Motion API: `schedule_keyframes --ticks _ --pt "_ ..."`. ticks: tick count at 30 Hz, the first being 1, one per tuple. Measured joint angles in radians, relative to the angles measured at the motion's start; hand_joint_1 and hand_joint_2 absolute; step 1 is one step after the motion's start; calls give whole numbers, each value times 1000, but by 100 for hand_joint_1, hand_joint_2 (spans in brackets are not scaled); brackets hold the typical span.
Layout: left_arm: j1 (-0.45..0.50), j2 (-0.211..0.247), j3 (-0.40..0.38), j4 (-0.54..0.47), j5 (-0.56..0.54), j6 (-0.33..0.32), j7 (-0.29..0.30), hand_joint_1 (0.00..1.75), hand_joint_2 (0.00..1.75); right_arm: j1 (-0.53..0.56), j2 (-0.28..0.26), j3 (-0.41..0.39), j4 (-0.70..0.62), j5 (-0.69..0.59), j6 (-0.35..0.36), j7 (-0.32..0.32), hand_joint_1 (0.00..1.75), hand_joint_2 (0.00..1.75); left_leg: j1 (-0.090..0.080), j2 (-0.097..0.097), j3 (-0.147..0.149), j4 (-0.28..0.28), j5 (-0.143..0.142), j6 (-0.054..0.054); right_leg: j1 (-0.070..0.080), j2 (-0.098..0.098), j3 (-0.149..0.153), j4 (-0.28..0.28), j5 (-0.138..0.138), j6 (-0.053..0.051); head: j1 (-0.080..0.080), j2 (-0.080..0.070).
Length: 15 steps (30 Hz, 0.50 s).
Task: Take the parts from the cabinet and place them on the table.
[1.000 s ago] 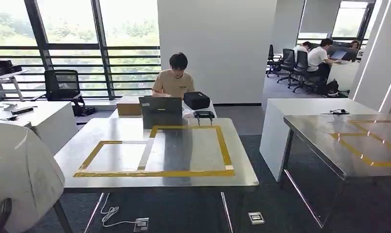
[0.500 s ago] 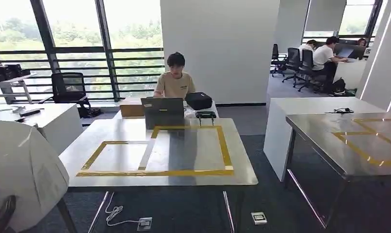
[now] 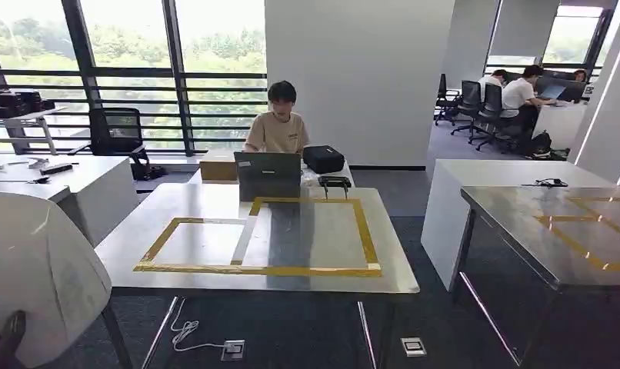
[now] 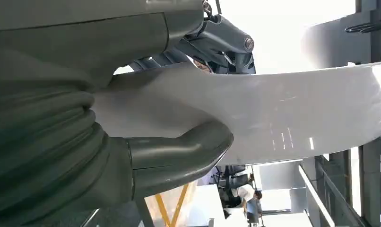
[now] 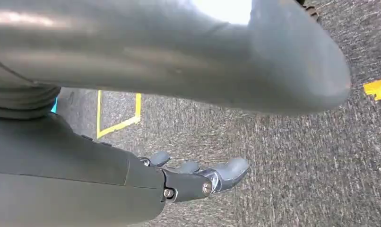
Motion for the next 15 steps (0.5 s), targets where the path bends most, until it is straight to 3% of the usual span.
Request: schedule_keyframes --ticks 2,4,5,7,8,9,10,11,13,14,15 --pt "0 3 0 0 0 0 -1 175 175 0 1 0 0 -1 0 -2 0 0 -3 -2 -1 0 1 4 -2 -2 0 -1 2 5 0 0" --pt "0 4 0 0 0 0 -1 175 175 0 1 -2 0 -2 0 -3 0 0 9 -3 7 -19 11 16 -4 3 -1 12 -10 16 0 0" --pt "-2 3 0 0 0 0 -1 175 175 0 1 -3 0 -3 0 -4 0 0 10 -3 7 -21 13 21 -3 13 -19 50 -41 19 0 0" --pt "-2 2 0 0 0 0 -1 175 175 0 1 -7 0 -4 -1 -4 0 0 11 -5 3 -21 15 22 -8 17 -89 196 -120 22 0 0" --pt "-2 0 0 2 0 0 -1 175 175 1 1 -9 0 -5 -1 -4 0 0 11 -6 0 -21 15 21 -10 18 -126 272 -149 24 1 0" --pt "-2 -1 0 3 0 0 -1 175 175 2 1 -12 0 -7 -2 -4 0 0 11 -8 -1 -20 15 19 -13 18 -146 313 -154 26 1 0" --pt "-2 -3 0 6 0 0 -1 175 175 2 1 -15 0 -9 -3 -4 0 0 14 -10 -1 -19 16 16 -16 18 -138 297 -133 27 1 0" --pt "-2 -4 0 7 0 0 -1 175 175 2 0 -15 0 -10 -3 -5 0 0 17 -13 0 -17 13 10 -19 18 -110 240 -97 28 1 0" --pt "-6 -6 -1 8 0 0 -1 175 175 2 0 -16 0 -10 -4 -6 0 0 23 -15 0 -10 9 -3 -25 18 -15 61 -19 31 1 0" --pt "-7 -6 -2 8 0 0 -1 175 175 0 1 -16 0 -10 -3 -7 0 0 21 -16 -2 -7 6 -13 -25 26 0 25 -31 32 0 0" --pt "-10 -6 -2 9 0 0 -1 175 175 0 2 -16 0 -10 -3 -7 0 0 18 -18 -2 -4 2 -23 -21 28 0 20 -28 19 0 0"
